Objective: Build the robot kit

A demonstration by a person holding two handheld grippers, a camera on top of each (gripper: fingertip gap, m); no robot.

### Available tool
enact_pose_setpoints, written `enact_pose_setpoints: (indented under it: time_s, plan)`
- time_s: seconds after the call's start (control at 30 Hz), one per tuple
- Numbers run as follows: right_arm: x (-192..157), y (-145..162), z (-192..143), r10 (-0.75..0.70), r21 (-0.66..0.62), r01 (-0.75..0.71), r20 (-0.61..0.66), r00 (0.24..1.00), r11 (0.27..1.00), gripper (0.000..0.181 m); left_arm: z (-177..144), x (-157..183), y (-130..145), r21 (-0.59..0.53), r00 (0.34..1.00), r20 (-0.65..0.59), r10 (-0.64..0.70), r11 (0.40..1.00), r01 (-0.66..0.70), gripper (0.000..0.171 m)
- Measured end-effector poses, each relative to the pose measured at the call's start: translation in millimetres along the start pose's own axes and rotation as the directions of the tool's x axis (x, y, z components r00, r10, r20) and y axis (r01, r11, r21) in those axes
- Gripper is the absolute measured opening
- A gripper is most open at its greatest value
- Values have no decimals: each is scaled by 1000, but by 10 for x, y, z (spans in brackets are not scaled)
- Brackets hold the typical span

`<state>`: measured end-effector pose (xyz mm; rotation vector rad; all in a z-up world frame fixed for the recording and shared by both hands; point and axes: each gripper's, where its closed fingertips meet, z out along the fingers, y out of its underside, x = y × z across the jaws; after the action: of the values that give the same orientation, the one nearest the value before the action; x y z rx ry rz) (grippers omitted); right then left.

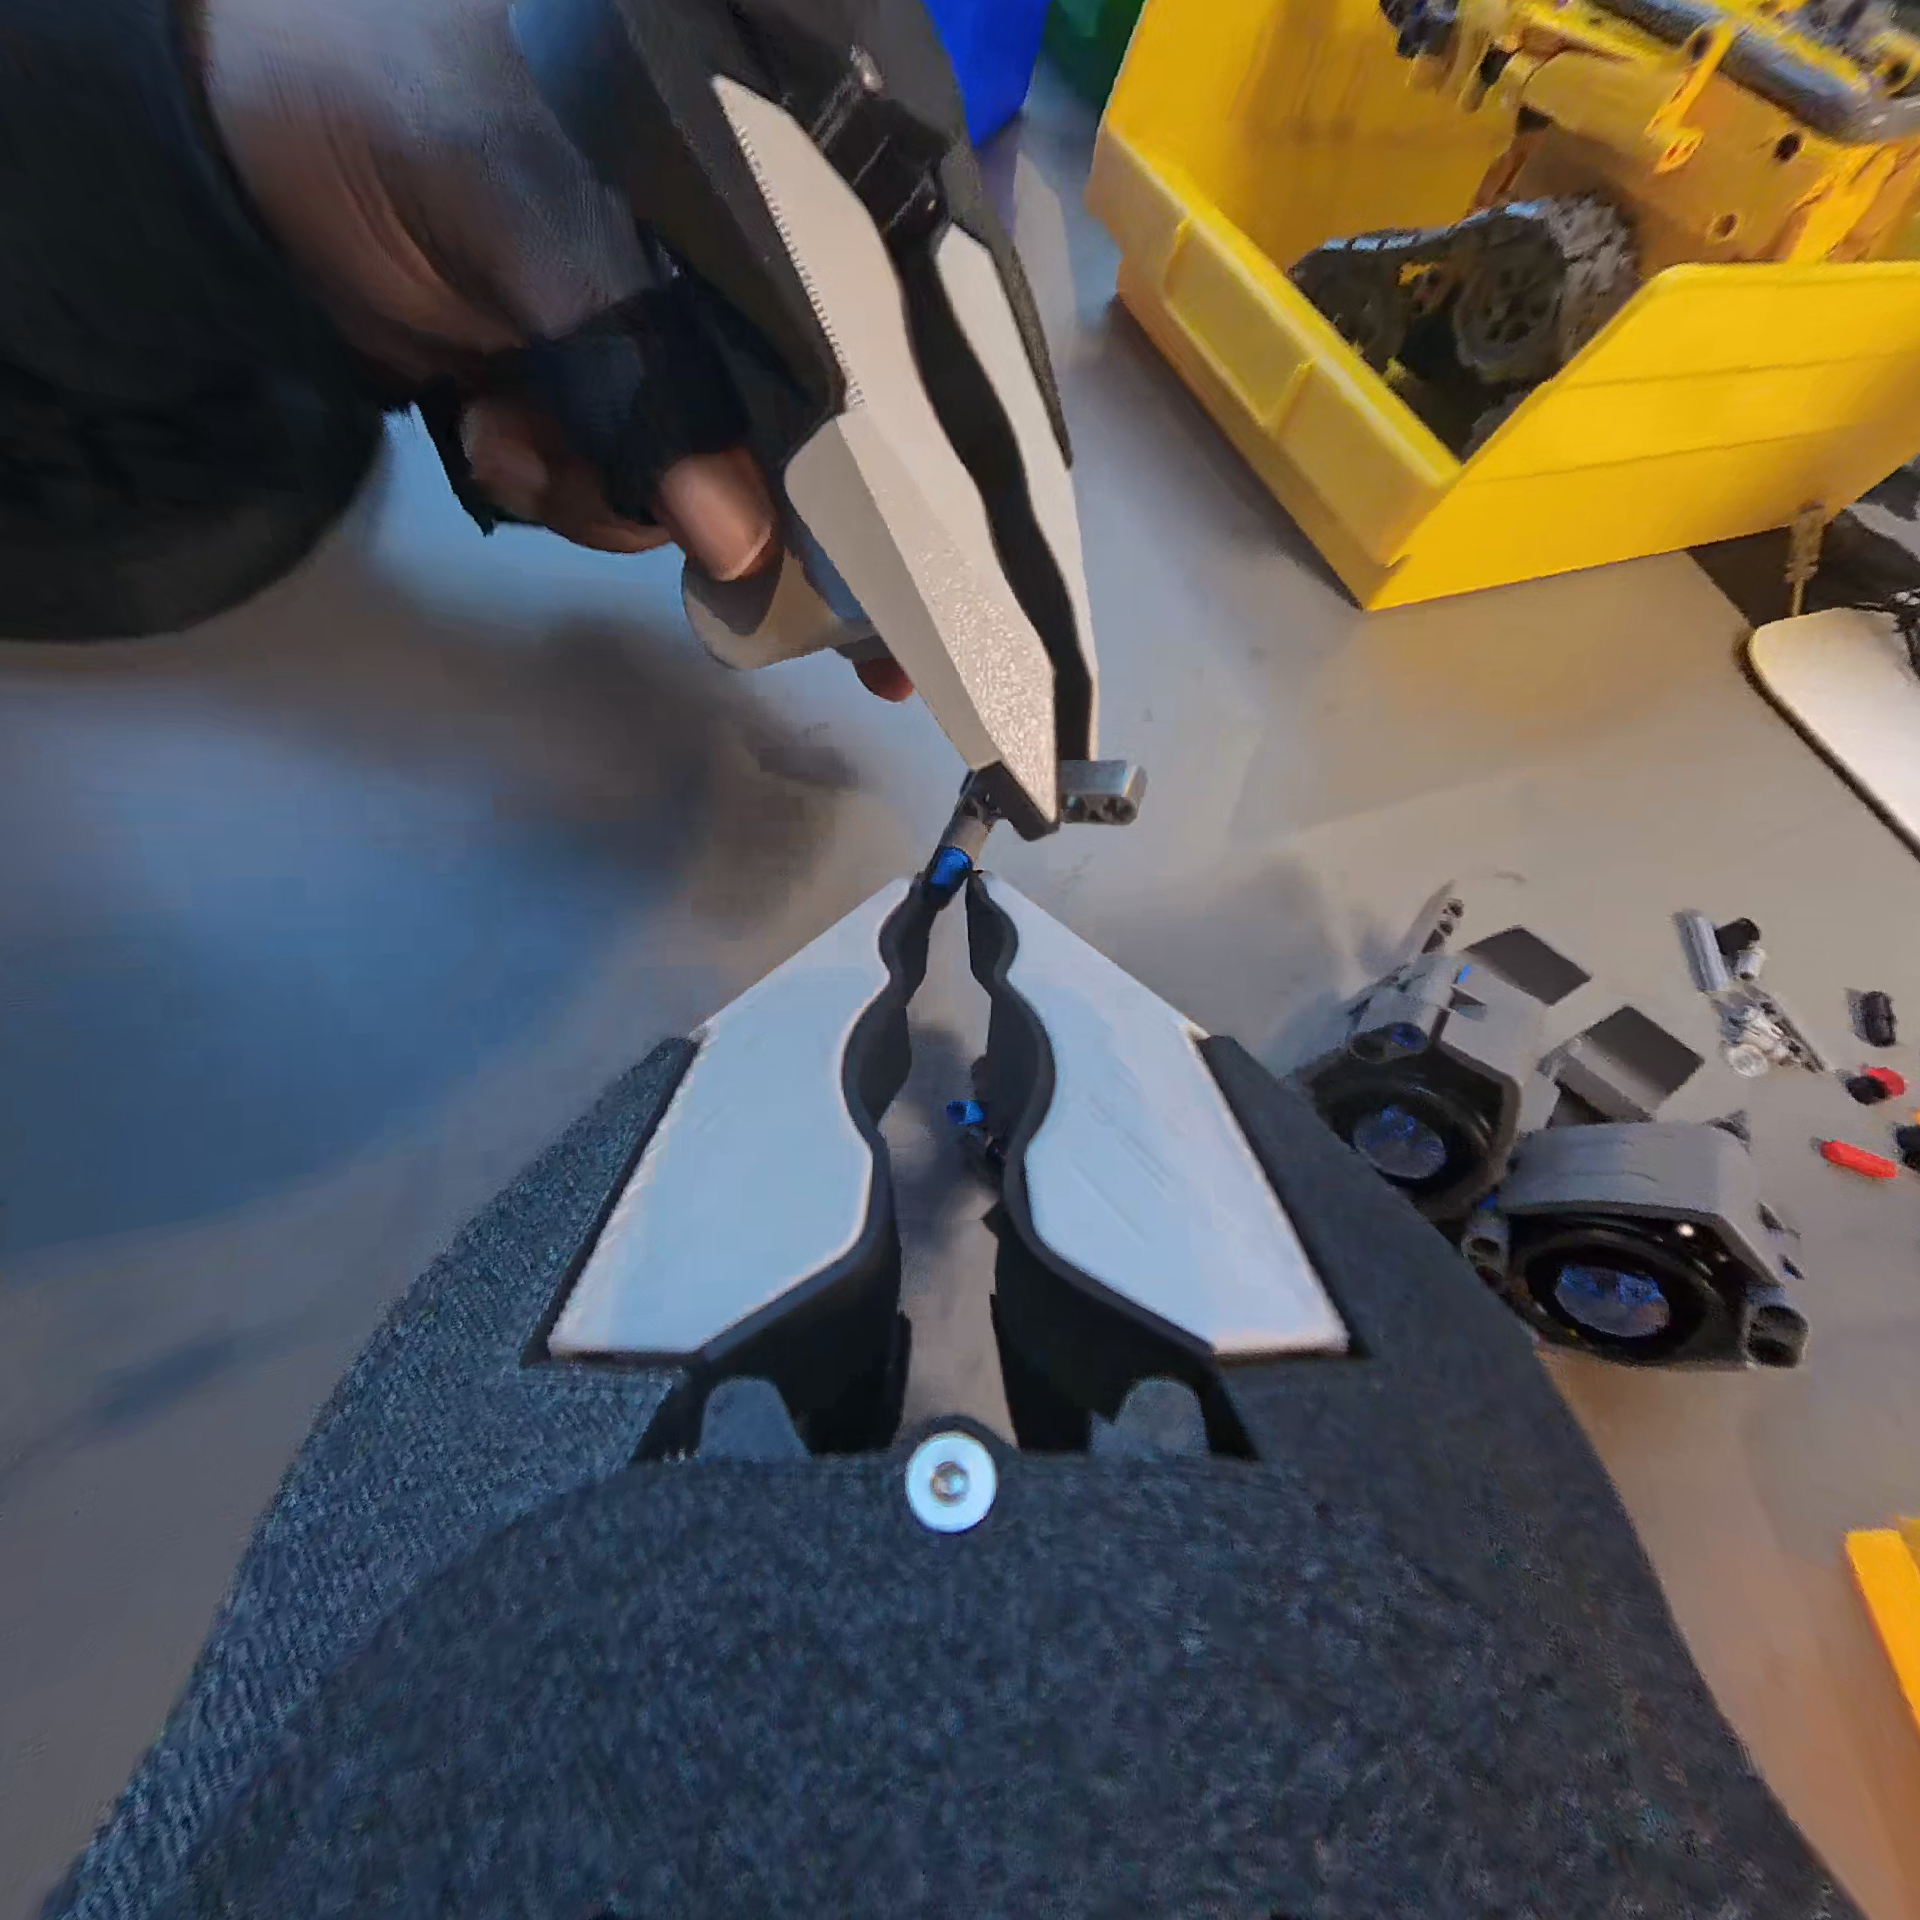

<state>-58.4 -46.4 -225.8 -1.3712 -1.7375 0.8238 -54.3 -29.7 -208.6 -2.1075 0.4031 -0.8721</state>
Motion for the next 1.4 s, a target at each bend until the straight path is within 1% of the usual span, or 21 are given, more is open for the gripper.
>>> enact_pose_setpoints:
  time_s: [0.1, 0.2, 0.27, 0.33, 0.4, 0.47, 0.57, 0.63, 0.7, 0.83, 0.9, 1.03, 1.1, 1.2, 1.27, 1.3, 1.33, 1.4]
  plan:
    - [-53, 90, 31, -54, -72, 53, 0, 999, 996, 6, 40, -11, 104, -77, 1000, 15, -3, 997, 4, 10]
    - [-78, 96, 7, -93, -89, 94, 12, 996, 992, 12, 54, -56, 197, -139, 999, 32, -13, 990, 17, 10]
    - [-63, 60, -45, -88, -70, 90, 33, 996, 993, 20, 62, -58, 231, -157, 999, 22, -25, 987, 28, 10]
    - [-32, 6, -116, -42, -21, 44, 77, 996, 999, 23, 76, -49, 235, -162, 999, 10, -34, 986, 35, 10]
    - [51, -16, -191, 3, 20, -5, 108, 994, 1000, 24, 100, -43, 232, -167, 1000, 10, -22, 986, 23, 10]
    - [148, -7, -246, 14, 46, -20, 120, 993, 999, 23, 135, -19, 229, -173, 1000, 0, -10, 985, 10, 10]
    - [269, 46, -262, -31, 44, 27, 92, 995, 999, 18, 184, 5, 228, -179, 1000, -11, 6, 984, -8, 10]
    - [314, 111, -241, -75, 15, 74, 64, 995, 997, 18, 205, 2, 230, -181, 1000, -13, 10, 983, -12, 10]
    - [293, 178, -230, -92, -17, 94, 80, 993, 995, 19, 220, -16, 242, -188, 1000, -9, 10, 982, -12, 10]
    - [212, 181, -295, -63, -8, 65, 163, 985, 998, 19, 229, -44, 249, -189, 1000, -7, 5, 982, -6, 11]
    - [194, 218, -321, -48, -24, 54, 193, 980, 998, 22, 230, -55, 246, -188, 1000, -8, 0, 982, -1, 11]
    - [165, 358, -282, -57, -82, 75, 204, 977, 994, 29, 231, -51, 247, -188, 1000, -19, -9, 982, 5, 17]
    - [155, 373, -253, -58, -94, 79, 201, 978, 993, 32, 218, -46, 228, -179, 1000, -25, -11, 984, 7, 21]
    - [158, 358, -211, -34, -104, 55, 194, 980, 993, 32, 176, -49, 184, -156, 1000, -28, -2, 988, -2, 23]
    - [168, 394, -179, -27, -132, 52, 183, 983, 990, 31, 139, -58, 154, -137, 1000, -28, 8, 990, -12, 23]
    - [156, 424, -170, -37, -147, 65, 186, 982, 987, 26, 122, -60, 146, -130, 999, -30, 14, 991, -18, 22]
    - [154, 426, -169, -58, -142, 85, 181, 982, 986, 21, 107, -59, 144, -124, 999, -33, 21, 992, -25, 22]
    - [141, 412, -191, -74, -127, 99, 184, 980, 987, 19, 86, -46, 148, -108, 999, -46, 29, 994, -34, 22]
